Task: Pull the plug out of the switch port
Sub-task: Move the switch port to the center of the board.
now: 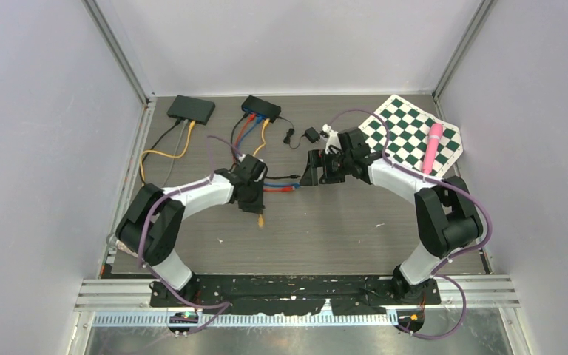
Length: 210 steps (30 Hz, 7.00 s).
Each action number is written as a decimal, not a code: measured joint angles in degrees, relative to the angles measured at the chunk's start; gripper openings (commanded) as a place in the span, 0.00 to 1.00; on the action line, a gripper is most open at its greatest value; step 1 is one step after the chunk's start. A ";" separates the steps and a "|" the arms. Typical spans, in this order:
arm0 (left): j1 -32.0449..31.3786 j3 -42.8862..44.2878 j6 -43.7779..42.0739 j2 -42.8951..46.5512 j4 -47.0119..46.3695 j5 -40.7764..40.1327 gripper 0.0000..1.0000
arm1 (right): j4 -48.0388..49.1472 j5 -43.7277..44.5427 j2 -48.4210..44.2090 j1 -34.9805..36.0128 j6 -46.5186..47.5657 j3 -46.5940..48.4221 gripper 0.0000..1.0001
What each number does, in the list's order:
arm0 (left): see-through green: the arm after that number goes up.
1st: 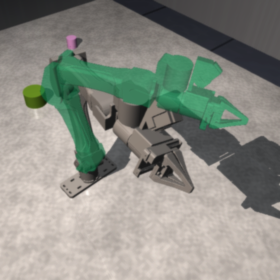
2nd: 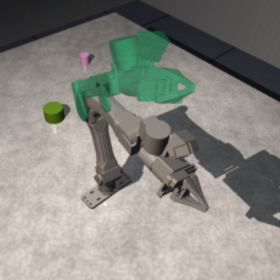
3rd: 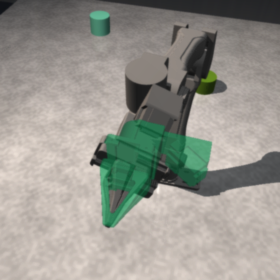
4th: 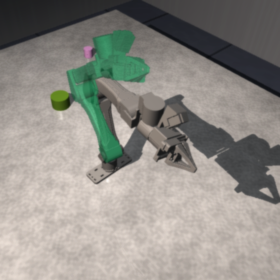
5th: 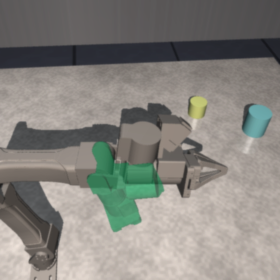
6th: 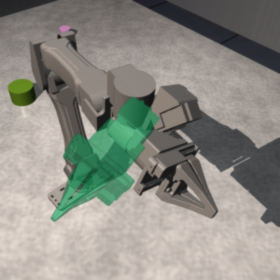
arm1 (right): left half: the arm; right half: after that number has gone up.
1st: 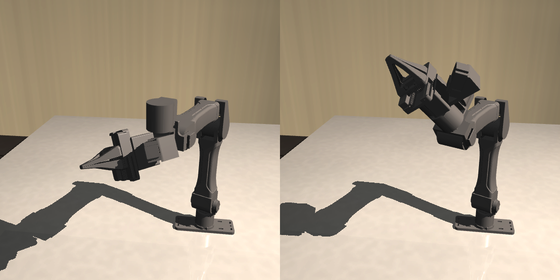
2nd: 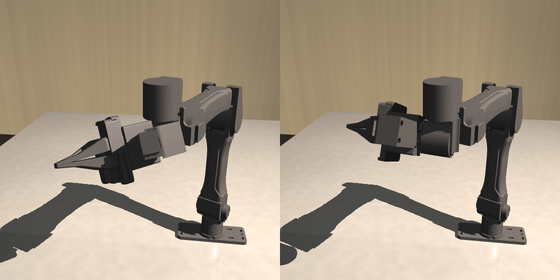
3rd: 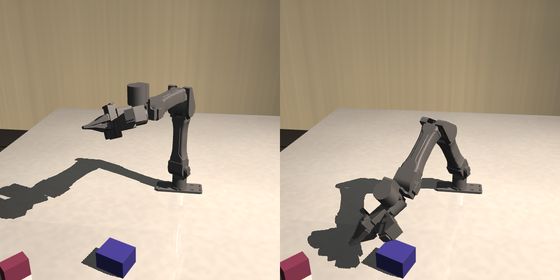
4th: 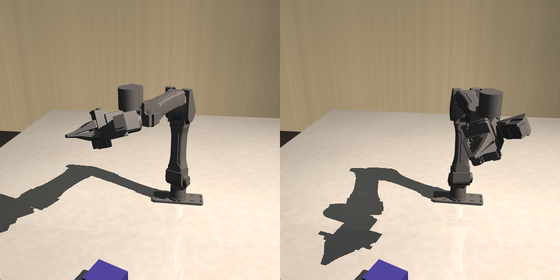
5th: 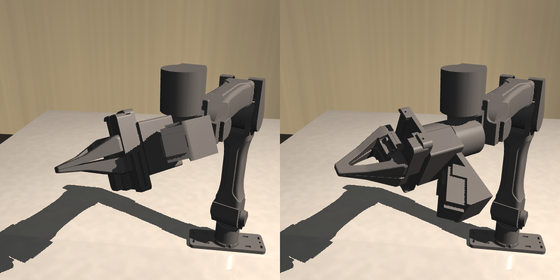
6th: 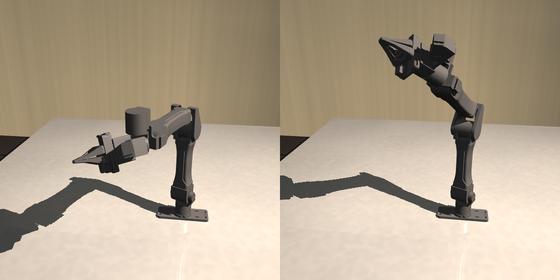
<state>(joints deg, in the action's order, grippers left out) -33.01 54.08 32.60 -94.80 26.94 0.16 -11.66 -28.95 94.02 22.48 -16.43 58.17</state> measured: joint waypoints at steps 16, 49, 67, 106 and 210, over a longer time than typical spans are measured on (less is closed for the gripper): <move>-4.42 -13.16 4.33 18.91 -4.17 -2.86 0.99 | -9.42 9.29 16.79 6.58 7.89 25.90 0.96; 9.35 -6.86 0.74 44.26 12.98 -13.84 1.00 | -8.28 26.71 14.58 28.50 12.59 10.75 0.11; 14.34 9.57 -6.34 14.38 12.17 -2.23 1.00 | -23.76 24.52 -8.22 34.01 2.56 -2.84 0.82; 21.64 43.06 -12.22 -27.71 7.61 30.88 0.82 | -14.29 2.34 33.44 0.26 -12.52 42.47 0.64; 12.61 4.76 -9.46 8.96 3.37 13.60 0.93 | -20.20 35.39 -12.20 -1.60 -5.20 -14.49 0.78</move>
<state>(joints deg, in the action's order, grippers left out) -20.40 58.85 23.14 -85.84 30.30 13.76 -31.86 6.44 81.82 20.88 -21.63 43.68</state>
